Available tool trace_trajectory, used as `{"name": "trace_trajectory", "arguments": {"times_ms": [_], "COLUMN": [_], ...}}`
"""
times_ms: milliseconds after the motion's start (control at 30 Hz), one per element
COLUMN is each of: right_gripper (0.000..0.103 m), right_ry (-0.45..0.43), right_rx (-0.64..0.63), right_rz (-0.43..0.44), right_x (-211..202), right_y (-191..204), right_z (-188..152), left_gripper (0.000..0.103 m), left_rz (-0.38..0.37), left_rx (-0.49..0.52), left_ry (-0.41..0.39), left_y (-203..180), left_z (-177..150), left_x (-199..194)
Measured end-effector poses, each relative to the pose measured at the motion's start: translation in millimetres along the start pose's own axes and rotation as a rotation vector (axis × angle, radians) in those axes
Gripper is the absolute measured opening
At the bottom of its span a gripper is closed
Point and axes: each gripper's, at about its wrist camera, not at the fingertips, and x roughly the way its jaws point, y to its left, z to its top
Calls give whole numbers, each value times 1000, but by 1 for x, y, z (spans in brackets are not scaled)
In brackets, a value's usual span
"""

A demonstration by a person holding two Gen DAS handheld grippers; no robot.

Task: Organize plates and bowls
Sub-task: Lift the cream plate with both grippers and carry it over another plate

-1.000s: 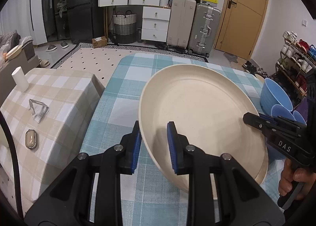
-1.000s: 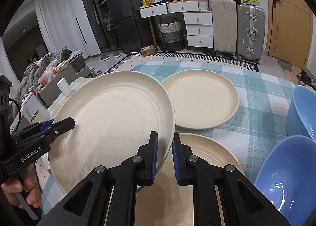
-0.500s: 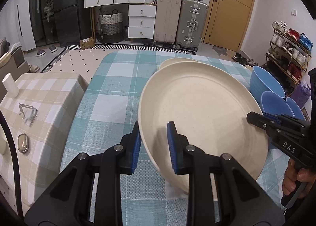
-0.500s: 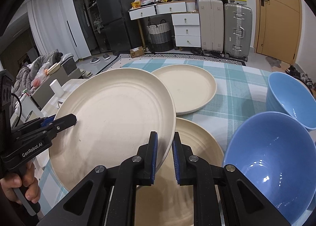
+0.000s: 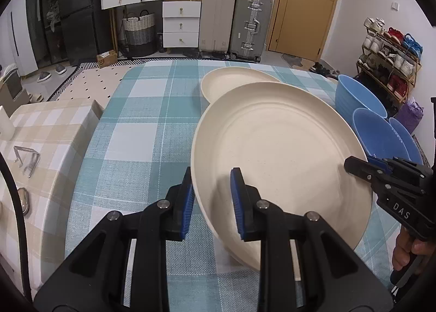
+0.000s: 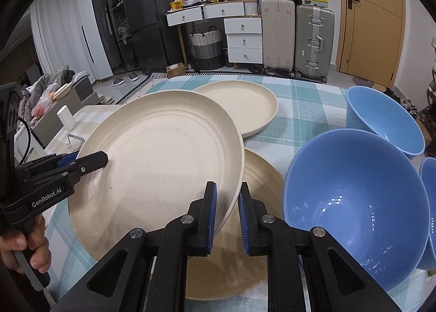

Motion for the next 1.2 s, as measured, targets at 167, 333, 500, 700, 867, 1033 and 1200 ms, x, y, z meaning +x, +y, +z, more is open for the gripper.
{"name": "trace_trajectory", "arguments": {"times_ms": [167, 333, 500, 700, 867, 1033, 1200], "right_gripper": [16, 16, 17, 18, 18, 18, 18], "right_ry": [12, 10, 4, 0, 1, -4, -10], "right_rx": [5, -21, -31, -26, -17, -20, -13], "right_rz": [-10, -45, -70, -64, -66, -61, -67], "right_x": [2, 2, 1, 1, 2, 0, -3], "right_y": [-4, -2, 0, 5, 8, 11, 13], "right_z": [-8, -14, -17, -18, -20, -18, -20], "left_gripper": [22, 23, 23, 23, 23, 23, 23], "left_rz": [-4, -8, -4, 9, 13, 8, 7], "left_rx": [18, 19, 24, 23, 21, 8, 21], "left_ry": [9, 21, 22, 22, 25, 20, 19], "left_y": [-1, -2, -3, 4, 8, 13, 14], "left_z": [-2, -4, -5, -5, -9, -12, -15], "left_x": [10, 20, 24, 23, 24, 19, 17]}}
